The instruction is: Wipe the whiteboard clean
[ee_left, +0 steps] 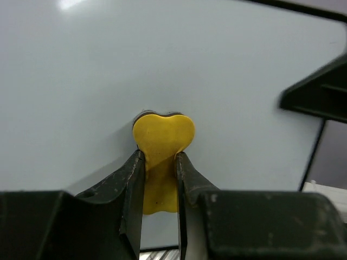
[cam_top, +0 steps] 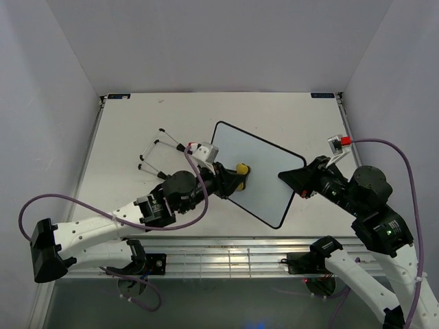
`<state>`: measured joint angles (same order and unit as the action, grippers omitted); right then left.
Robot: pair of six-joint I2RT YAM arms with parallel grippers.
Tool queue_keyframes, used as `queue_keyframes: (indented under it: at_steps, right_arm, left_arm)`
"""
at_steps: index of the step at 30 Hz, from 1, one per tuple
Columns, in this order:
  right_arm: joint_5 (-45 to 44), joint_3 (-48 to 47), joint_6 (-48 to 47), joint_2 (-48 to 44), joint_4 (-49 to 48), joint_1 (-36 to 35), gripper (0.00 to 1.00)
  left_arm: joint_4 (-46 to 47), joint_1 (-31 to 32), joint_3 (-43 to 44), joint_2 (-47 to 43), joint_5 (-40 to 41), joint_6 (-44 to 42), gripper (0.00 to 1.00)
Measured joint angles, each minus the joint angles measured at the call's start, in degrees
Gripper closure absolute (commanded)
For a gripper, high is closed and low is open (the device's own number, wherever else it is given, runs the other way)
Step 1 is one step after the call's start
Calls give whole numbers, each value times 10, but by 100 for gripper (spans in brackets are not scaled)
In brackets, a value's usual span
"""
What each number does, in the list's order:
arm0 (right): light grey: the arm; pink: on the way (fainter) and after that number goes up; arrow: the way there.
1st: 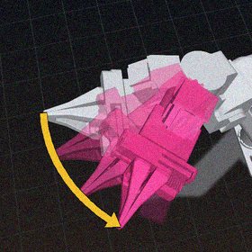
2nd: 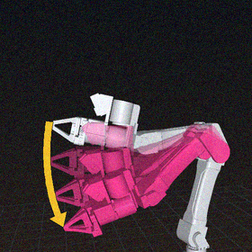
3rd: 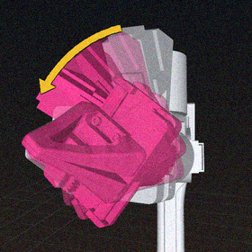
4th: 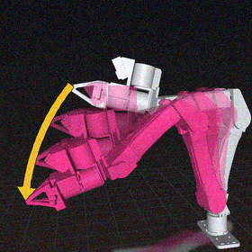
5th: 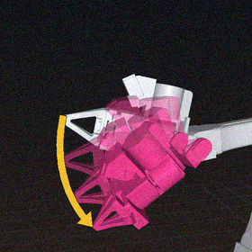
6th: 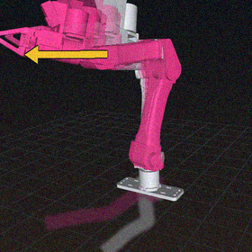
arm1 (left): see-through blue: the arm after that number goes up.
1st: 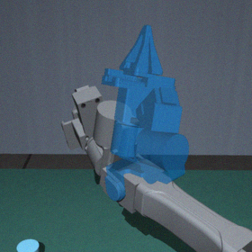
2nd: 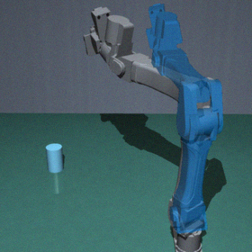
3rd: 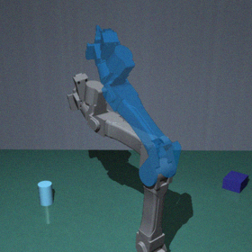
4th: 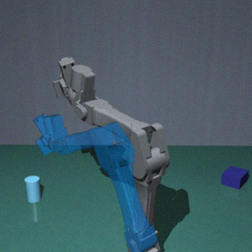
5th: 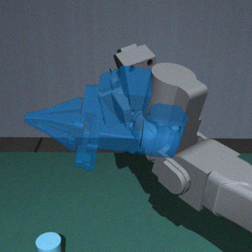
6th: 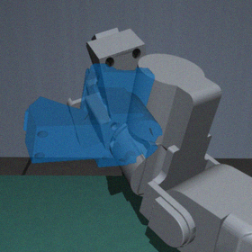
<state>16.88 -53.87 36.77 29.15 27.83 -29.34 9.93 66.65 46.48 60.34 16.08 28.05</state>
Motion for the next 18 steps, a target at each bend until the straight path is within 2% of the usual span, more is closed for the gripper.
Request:
queue_keyframes:
  at_steps: [2, 9, 12, 16, 18]
  right_arm:
    - [-36, -31, -26, 7, 28, -4, 92]
    - [-184, -56, -92, -24, 32, -6, 92]
    - [-220, -66, -118, -25, 42, -6, 92]
    - [-231, -94, -146, -16, 60, -7, 92]
    - [-227, -109, -158, -10, 63, -7, 92]
  left_arm:
    - [-37, -28, 3, 0, -9, 19, 100]
    - [-200, -225, 13, 4, -11, 85, 100]
    - [-243, -251, 14, 10, -7, 101, 100]
    - [-264, -252, 6, 22, -8, 118, 100]
    - [-264, -252, -2, 40, -11, 129, 89]
